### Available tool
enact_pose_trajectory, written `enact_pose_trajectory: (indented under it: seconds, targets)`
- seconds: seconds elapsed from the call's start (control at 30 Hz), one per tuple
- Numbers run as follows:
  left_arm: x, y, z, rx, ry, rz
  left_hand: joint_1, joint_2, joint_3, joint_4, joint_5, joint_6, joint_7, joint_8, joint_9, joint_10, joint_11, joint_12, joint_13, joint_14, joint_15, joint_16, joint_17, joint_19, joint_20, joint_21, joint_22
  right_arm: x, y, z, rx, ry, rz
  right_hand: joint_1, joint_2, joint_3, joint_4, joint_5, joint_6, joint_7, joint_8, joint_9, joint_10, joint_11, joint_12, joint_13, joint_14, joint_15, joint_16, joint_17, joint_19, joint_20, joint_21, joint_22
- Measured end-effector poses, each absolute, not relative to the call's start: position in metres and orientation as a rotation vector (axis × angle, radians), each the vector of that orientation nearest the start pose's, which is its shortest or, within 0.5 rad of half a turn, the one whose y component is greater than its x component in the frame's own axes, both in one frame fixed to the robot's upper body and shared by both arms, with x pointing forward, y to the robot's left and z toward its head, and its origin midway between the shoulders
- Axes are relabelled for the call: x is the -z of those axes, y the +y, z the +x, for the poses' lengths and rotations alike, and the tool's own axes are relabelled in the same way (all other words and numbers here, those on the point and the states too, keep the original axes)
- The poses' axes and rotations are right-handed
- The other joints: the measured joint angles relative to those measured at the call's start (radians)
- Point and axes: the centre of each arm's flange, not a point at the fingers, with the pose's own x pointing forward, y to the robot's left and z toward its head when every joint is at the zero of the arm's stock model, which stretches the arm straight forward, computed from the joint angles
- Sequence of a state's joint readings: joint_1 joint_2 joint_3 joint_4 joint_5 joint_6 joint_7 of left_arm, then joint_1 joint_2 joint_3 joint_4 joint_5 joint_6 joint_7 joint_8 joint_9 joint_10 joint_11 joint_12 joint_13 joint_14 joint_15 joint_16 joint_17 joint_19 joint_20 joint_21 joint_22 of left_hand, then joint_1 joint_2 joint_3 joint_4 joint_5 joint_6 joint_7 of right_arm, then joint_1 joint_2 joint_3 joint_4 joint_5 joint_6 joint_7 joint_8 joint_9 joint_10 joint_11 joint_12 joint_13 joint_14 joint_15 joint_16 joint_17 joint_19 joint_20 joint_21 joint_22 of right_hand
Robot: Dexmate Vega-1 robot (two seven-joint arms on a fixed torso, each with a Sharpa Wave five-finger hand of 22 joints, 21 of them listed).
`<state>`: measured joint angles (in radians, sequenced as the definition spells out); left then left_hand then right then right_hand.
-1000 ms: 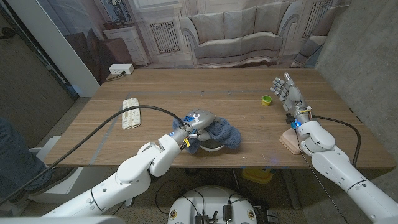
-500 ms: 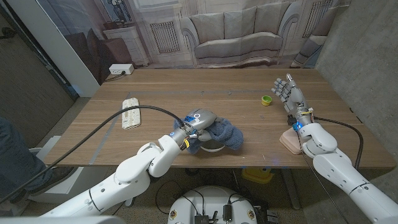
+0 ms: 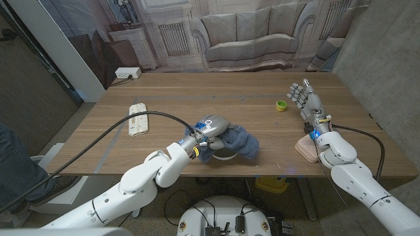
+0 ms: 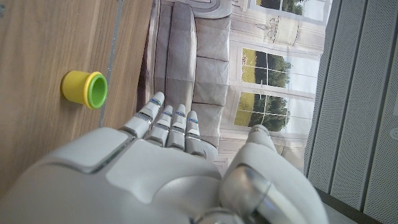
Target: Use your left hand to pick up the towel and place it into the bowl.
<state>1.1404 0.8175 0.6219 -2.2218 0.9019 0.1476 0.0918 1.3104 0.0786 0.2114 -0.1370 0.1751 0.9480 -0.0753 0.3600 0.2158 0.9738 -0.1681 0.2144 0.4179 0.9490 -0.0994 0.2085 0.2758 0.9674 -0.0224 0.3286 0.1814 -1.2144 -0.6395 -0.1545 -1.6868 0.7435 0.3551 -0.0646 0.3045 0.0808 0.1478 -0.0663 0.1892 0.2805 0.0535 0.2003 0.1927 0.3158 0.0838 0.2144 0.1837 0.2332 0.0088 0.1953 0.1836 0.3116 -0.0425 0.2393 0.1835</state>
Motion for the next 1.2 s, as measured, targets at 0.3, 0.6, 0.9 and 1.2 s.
enact_pose_trajectory:
  seconds: [0.3, 0.6, 0.9, 1.2]
  targets:
    - [0.062, 0.098, 0.448, 0.155, -1.013, 1.500, -0.023, 0.005, 0.000, 0.000, 0.000, -0.004, -0.003, 0.000, -0.005, -0.025, -0.003, -0.011, 0.006, -0.016, -0.020, -0.004, 0.001, -0.020, -0.020, -0.024, 0.003, 0.053, -0.341, 0.550, -0.136, -0.701, 0.144, 0.000, 0.000, 0.000, 0.000, 0.000, 0.000, 0.000, 0.000, 0.000, 0.000, 0.000, 0.000, 0.000, 0.000, 0.000, 0.000, 0.000, 0.000, 0.000, -0.007, 0.000]
    - [0.063, 0.098, 0.448, 0.174, -0.998, 1.501, -0.054, 0.020, -0.004, 0.004, 0.000, -0.048, -0.022, 0.000, -0.003, -0.074, -0.006, -0.020, 0.004, -0.061, -0.020, -0.011, 0.008, -0.051, -0.050, -0.046, 0.007, 0.057, -0.343, 0.547, -0.131, -0.705, 0.146, 0.000, 0.000, 0.000, 0.000, 0.000, 0.000, 0.000, 0.000, 0.000, 0.000, 0.000, 0.000, 0.000, 0.000, 0.000, 0.000, 0.000, 0.004, 0.004, -0.007, 0.000]
    - [0.059, 0.100, 0.445, 0.185, -0.986, 1.508, -0.074, 0.008, 0.034, 0.059, -0.002, -0.083, -0.018, -0.018, -0.003, -0.112, -0.009, -0.026, -0.001, -0.127, 0.003, -0.017, 0.007, -0.120, -0.040, -0.061, 0.009, 0.058, -0.342, 0.546, -0.133, -0.713, 0.149, 0.000, 0.000, 0.000, 0.000, 0.000, 0.000, 0.000, 0.000, 0.000, 0.000, 0.000, 0.000, 0.000, 0.000, 0.000, 0.000, 0.000, 0.004, 0.004, -0.007, 0.000]
    - [0.055, 0.104, 0.442, 0.190, -0.959, 1.531, -0.107, -0.007, 0.021, 0.073, -0.002, -0.102, -0.026, -0.038, -0.009, -0.145, -0.009, -0.026, -0.014, -0.200, 0.018, -0.024, 0.005, -0.187, -0.027, -0.085, 0.009, 0.060, -0.342, 0.548, -0.133, -0.717, 0.156, 0.000, 0.000, 0.000, 0.000, 0.000, 0.000, 0.000, 0.000, 0.000, 0.000, 0.000, 0.000, 0.000, 0.000, 0.000, 0.000, 0.000, 0.004, 0.004, -0.007, 0.000]
